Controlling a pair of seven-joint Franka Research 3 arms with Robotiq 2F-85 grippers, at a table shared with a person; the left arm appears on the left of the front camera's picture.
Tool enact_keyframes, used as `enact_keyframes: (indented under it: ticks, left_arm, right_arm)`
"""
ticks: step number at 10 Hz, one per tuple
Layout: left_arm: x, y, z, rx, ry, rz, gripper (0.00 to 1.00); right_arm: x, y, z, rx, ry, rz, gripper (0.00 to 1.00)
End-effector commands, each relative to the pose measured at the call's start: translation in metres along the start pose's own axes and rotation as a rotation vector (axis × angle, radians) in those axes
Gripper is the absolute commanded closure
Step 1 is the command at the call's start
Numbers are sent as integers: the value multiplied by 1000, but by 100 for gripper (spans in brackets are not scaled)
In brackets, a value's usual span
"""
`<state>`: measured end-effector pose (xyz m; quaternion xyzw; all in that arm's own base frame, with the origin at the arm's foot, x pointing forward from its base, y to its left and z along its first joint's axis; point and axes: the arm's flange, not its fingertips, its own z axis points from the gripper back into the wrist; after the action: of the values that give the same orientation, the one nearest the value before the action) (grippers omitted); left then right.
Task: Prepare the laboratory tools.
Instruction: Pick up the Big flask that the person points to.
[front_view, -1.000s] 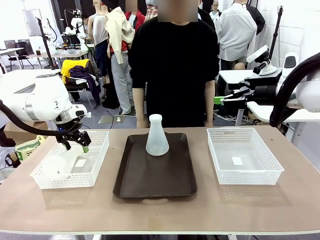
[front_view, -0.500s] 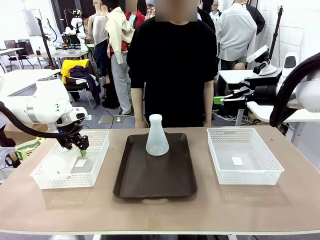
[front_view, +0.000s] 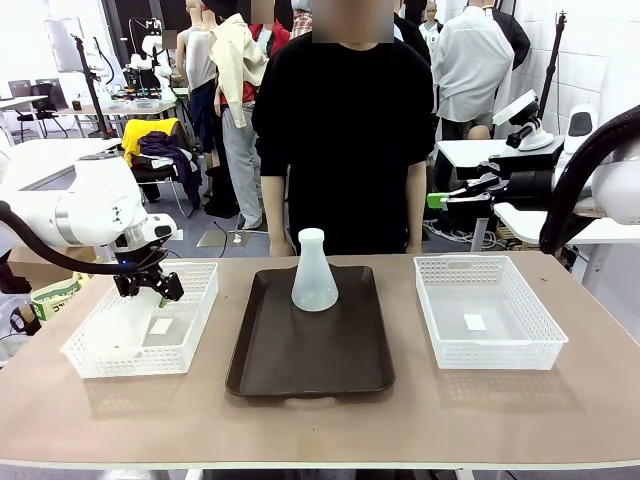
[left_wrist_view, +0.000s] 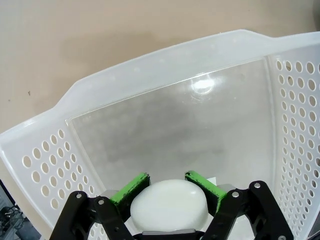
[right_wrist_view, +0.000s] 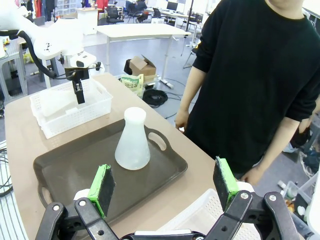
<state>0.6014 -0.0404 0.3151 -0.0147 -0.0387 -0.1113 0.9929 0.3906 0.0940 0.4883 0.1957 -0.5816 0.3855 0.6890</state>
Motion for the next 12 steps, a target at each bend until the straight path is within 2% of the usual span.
enact_keyframes:
  ticks: [1, 4, 5, 8, 9, 12]
  left_arm:
    - [5, -1, 5, -13, -3, 34, 100]
    - [4, -4, 8, -29, -14, 34, 100]
    - [4, -6, 11, -32, -22, 35, 91]
    - [5, -7, 11, -28, -25, 31, 31]
    - [5, -7, 11, -26, -24, 30, 26]
    - [4, -7, 12, -24, -31, 25, 26]
  right_arm:
    - [-2, 2, 0, 6, -4, -13, 0]
    - [-2, 2, 0, 6, -4, -13, 0]
    - [-2, 2, 0, 6, -4, -13, 0]
    - [-2, 2, 0, 6, -4, -13, 0]
    - [-2, 2, 0, 6, -4, -13, 0]
    - [-2, 2, 0, 6, -4, -13, 0]
